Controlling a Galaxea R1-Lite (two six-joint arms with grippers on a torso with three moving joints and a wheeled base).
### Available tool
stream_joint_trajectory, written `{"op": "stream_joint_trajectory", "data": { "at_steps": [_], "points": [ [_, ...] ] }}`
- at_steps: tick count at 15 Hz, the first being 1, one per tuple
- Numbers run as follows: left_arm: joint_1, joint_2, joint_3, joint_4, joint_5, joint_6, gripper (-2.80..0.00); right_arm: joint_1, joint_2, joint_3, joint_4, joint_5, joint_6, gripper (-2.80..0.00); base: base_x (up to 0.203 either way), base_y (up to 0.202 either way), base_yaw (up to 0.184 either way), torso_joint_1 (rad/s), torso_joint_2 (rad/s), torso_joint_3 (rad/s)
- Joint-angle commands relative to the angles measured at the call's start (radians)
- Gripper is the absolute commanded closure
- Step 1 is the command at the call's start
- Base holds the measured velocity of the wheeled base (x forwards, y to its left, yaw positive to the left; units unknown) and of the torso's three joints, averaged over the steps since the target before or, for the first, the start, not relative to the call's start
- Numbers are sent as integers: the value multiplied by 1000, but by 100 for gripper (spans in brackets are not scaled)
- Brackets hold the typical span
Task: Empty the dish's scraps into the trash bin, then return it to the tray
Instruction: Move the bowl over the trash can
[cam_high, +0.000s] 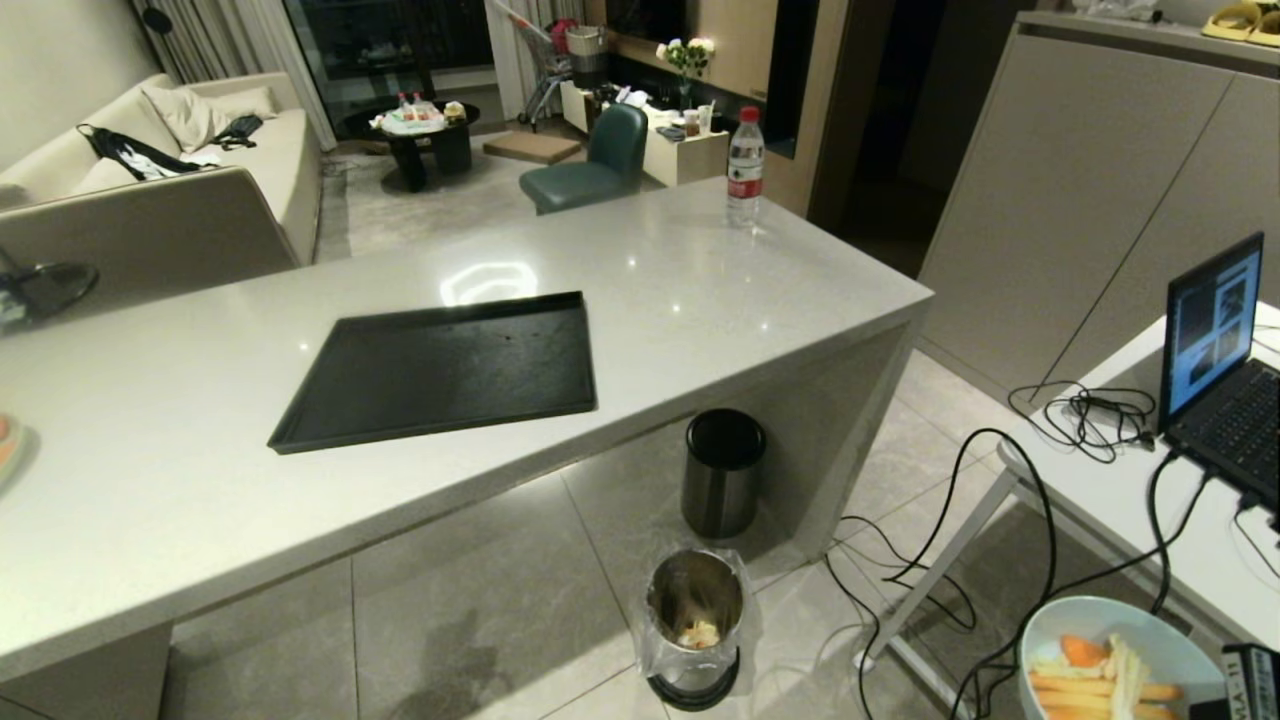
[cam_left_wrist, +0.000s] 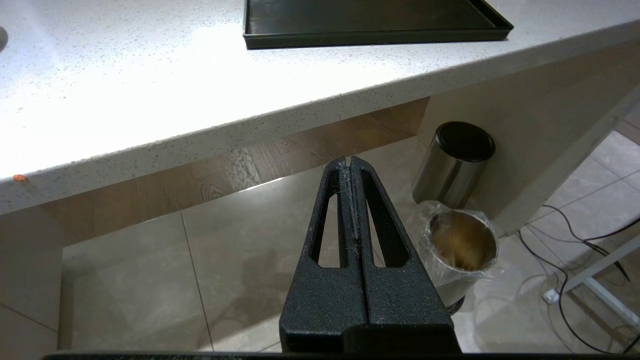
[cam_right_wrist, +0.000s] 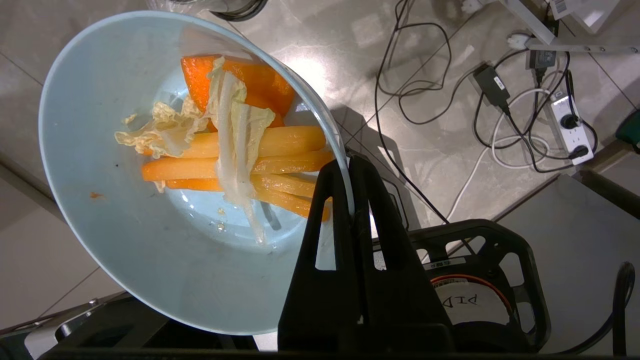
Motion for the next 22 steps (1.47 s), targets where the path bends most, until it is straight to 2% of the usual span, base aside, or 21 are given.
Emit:
{"op": "stream_joint_trajectory", "data": {
  "at_steps": [1, 22],
  "points": [
    [0, 1, 0, 0, 0, -1, 0, -1, 0, -7, 2, -3, 2, 0, 0, 0, 0, 0, 0, 0],
    [0, 1, 0, 0, 0, -1, 0, -1, 1, -7, 0, -5, 4, 0, 0, 0, 0, 0, 0, 0]
  ]
}}
